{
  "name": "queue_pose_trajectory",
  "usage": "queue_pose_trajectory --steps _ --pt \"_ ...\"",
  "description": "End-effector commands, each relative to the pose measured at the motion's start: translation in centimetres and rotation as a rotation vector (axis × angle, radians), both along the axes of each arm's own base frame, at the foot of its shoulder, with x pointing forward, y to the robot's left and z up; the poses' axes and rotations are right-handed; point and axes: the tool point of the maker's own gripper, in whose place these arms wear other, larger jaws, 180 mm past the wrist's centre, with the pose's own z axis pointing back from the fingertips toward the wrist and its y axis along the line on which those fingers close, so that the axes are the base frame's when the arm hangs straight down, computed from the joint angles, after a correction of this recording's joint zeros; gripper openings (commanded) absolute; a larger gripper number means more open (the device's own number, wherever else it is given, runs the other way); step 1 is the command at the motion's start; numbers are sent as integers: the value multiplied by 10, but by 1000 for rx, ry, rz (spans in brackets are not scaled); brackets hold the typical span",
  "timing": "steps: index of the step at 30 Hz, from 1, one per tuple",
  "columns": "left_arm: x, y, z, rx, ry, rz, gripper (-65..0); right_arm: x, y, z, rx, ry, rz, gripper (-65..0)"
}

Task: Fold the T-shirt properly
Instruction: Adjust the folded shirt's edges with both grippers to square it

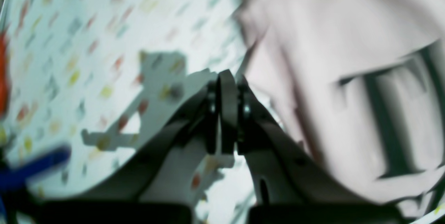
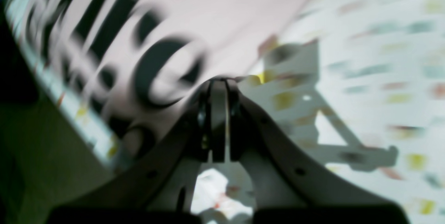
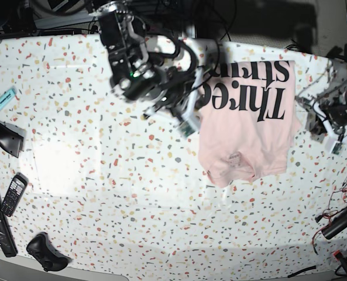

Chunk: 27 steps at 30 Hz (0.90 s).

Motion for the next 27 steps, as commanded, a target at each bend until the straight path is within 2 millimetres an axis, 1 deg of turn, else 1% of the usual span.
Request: queue_pose_trajectory --steps 1,3,5,8,14,16,21,24,27 --pt "4 9 12 12 -38 13 -650 12 0 14 31 -43 -21 -650" --pt "-8 10 2 21 -14 16 -650 17 -9 14 28 -42 -52 -650" --pt "-15 6 -8 28 -13 14 -650 19 -16 12 26 -40 -72 -650" --pt "-18 -7 -19 23 -35 17 -650 20 -20 11 18 -37 -81 -650" --pt "-20 -36 -37 -8 -33 34 -650 18 -21 9 14 -28 -78 -650" --pt "-21 -46 -40 -36 -33 38 -650 18 -21 8 9 -22 -77 -650" --pt "-14 -73 -38 -118 -78 45 -650 17 -25 7 1 -21 -76 -650" --pt "-12 -93 -39 -151 -78 27 -650 17 -35 2 -30 -21 -73 -650" --pt "-8 -116 -39 -166 -79 -20 -650 16 -51 -5 -75 -15 -76 -650"
